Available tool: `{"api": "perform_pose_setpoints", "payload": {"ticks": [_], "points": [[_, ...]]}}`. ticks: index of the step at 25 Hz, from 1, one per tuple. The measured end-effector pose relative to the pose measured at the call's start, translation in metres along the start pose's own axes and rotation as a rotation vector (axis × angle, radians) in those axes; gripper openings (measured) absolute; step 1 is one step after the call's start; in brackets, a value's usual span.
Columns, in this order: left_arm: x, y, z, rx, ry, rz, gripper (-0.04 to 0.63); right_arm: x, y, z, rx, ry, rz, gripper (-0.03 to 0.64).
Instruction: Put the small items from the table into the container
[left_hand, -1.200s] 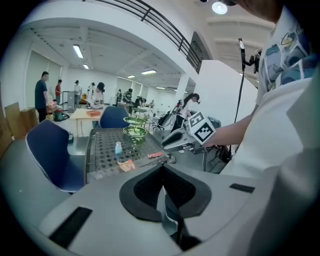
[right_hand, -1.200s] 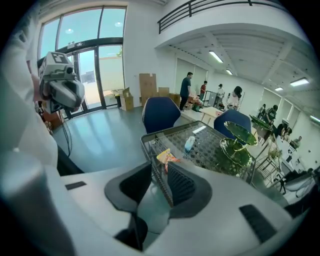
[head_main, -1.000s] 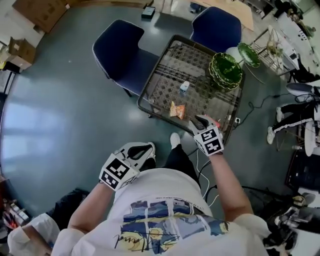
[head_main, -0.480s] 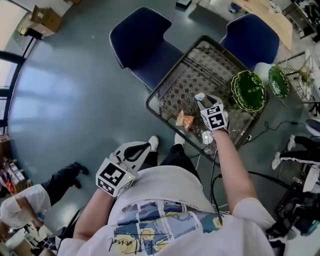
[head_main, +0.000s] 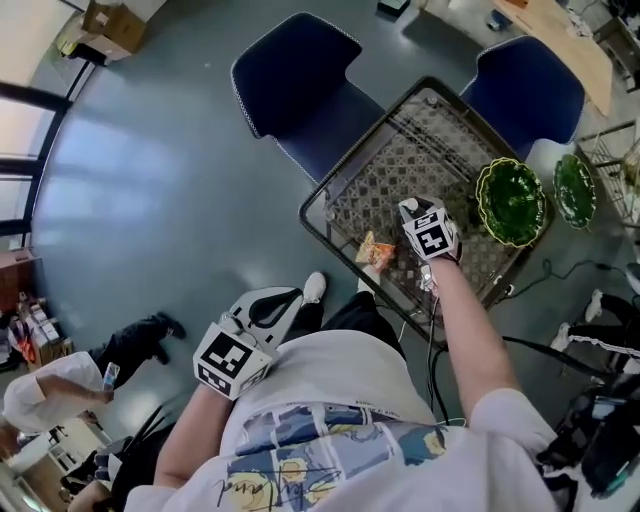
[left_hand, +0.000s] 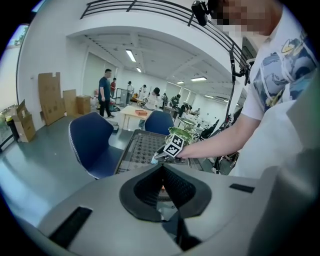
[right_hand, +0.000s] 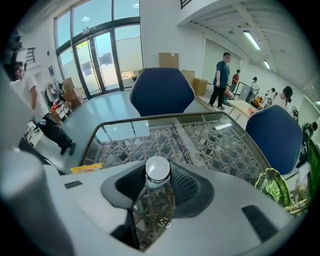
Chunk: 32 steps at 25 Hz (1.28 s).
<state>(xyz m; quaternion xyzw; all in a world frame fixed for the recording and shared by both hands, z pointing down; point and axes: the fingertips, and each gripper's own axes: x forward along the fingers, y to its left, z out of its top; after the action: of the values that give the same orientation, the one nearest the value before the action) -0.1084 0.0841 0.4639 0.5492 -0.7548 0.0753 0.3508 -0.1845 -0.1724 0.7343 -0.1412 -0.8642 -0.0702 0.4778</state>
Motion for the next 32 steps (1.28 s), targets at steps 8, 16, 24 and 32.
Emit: {"api": "perform_pose_setpoints", "payload": {"ticks": [8,16,24,32], "points": [[0.013,-0.008,0.018,0.054,-0.010,-0.059,0.009,-0.045,0.014,0.019,0.013,-0.064,0.016,0.152],[0.031,-0.032,0.041,0.158,-0.026,-0.199,0.008,-0.149,0.020,0.052,0.028,-0.178,-0.006,0.152],[0.050,-0.053,0.051,0.217,-0.048,-0.290,0.008,-0.240,-0.061,0.034,0.122,-0.210,-0.210,0.152],[0.043,-0.051,0.050,0.191,-0.054,-0.242,0.008,-0.245,-0.149,-0.019,0.216,-0.145,-0.331,0.152]]}}
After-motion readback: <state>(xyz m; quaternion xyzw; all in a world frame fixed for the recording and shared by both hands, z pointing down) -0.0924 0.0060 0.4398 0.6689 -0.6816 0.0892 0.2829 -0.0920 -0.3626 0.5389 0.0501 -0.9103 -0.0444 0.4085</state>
